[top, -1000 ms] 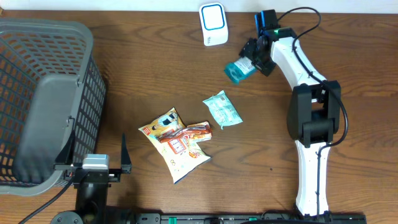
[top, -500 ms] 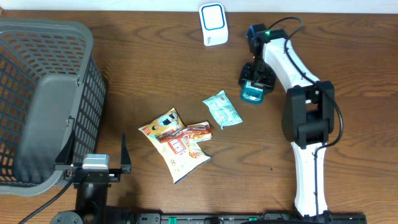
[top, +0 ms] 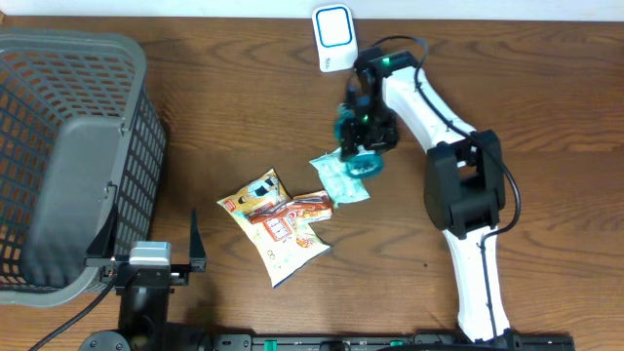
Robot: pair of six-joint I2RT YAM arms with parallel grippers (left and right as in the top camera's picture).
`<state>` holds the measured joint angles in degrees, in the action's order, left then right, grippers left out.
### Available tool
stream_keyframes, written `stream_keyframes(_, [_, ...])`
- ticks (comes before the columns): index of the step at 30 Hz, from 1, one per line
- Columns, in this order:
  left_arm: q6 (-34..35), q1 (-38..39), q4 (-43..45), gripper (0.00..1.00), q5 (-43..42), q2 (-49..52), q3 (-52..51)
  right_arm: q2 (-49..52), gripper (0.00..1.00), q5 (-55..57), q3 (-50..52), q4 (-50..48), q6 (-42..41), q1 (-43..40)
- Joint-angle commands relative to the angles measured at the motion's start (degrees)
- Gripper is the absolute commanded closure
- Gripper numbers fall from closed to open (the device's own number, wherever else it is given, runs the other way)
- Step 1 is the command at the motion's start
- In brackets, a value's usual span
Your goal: Scan the item barcode
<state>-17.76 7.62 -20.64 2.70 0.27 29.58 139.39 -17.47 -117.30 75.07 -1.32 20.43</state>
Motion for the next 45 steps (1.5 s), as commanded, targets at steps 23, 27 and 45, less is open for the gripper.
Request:
stream_keyframes(23, [0.9, 0.2, 0.1, 0.00, -0.5, -0.1, 0.3, -4.6, 0.01, 42.8, -0.3, -9.7, -10.0, 17.5])
stream_keyframes(27, [0.9, 0.2, 0.1, 0.00, -0.5, -0.1, 0.3, -3.1, 0.01, 50.2, 0.0, -10.9, -15.5, 18.3])
stream_keyframes(45, [0.9, 0.2, 0.1, 0.00, -0.5, -0.1, 0.3, 9.7, 0.59, 43.6, 0.0, -11.4, -9.7, 16.0])
